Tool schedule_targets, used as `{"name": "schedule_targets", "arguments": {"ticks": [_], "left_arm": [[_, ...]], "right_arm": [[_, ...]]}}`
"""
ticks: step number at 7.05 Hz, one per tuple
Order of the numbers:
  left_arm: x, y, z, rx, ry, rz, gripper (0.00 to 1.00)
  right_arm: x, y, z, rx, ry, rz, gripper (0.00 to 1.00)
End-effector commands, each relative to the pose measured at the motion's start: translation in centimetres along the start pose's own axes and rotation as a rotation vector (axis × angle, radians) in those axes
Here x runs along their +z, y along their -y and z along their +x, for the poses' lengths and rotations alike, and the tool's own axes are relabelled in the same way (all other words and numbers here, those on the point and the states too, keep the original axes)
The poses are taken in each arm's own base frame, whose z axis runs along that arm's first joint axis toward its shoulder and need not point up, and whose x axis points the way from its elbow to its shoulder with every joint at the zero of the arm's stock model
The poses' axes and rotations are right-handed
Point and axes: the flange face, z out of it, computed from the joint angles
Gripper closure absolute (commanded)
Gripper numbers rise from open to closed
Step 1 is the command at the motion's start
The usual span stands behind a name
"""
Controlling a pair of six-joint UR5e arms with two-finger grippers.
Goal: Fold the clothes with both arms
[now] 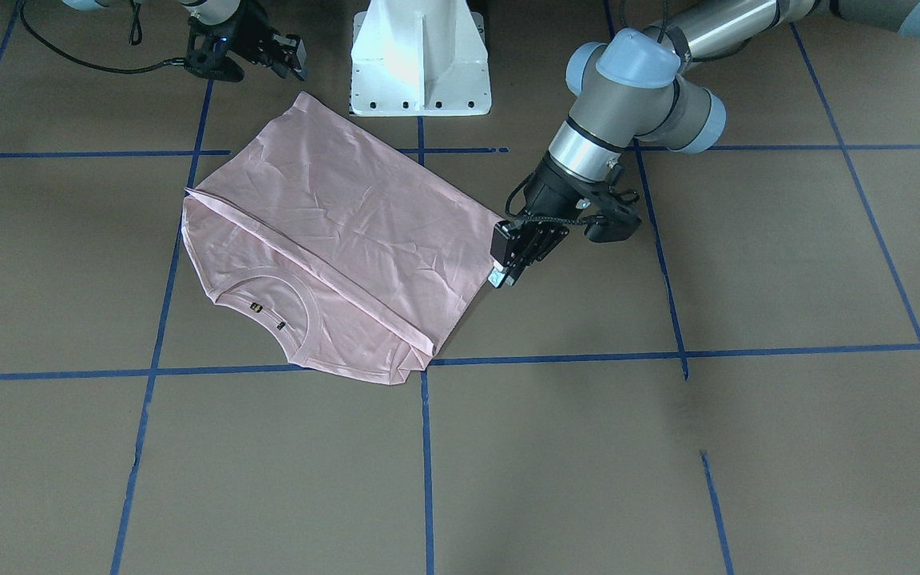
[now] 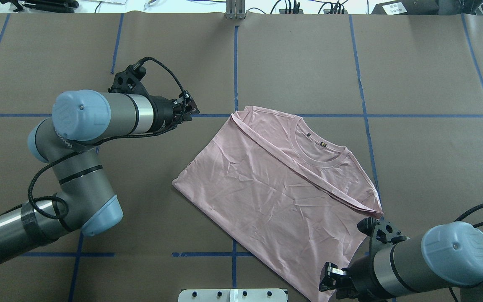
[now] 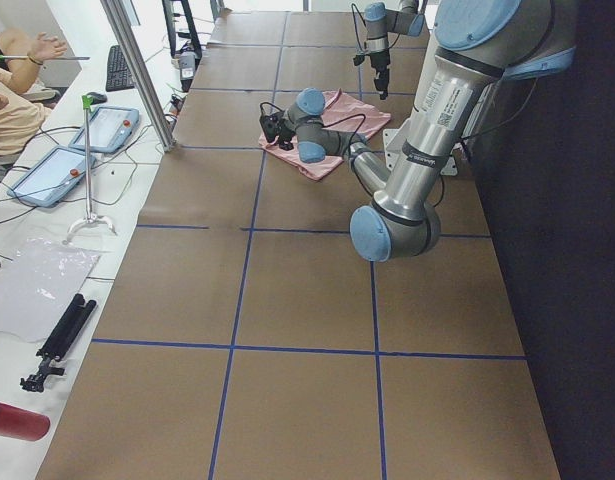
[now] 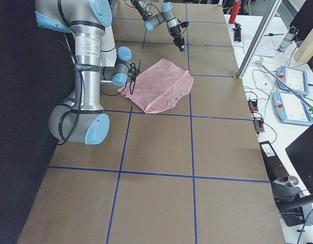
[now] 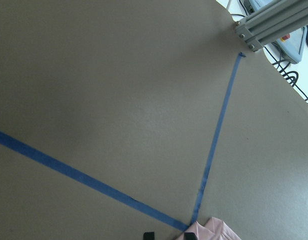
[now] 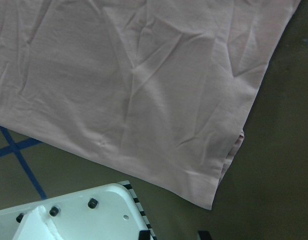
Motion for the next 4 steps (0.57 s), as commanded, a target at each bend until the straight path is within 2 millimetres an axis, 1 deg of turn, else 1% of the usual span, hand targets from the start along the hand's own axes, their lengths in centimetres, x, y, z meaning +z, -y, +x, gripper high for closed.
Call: {"name": "schedule_targets", "arguments": {"ticks": [1,2,3,4], "left_arm": [[-1.5,-5.9,-4.3,-0.027,0.087,-0.079,0.55],[-0.4,-6.4,-5.6,-0.020,0.181,-0.062,0.53],[1.0,-8.3,-7.5,-0.007,0.278,-0.068,0.53],[1.8,-8.4,-7.9,-0.005,0.326,-0.053,0.53]], "right_arm": [[-0.8,5.4,-1.1,0.032,0.076,0.261,0.00],[-1.0,7.7,-1.6,0.041,0.108,0.391,0.00],[0.9,9.5,-1.8,0.052,0.094,0.445,0.00],[1.5,10.1,-3.4,0.052,0.117,0.471,0.00]]}}
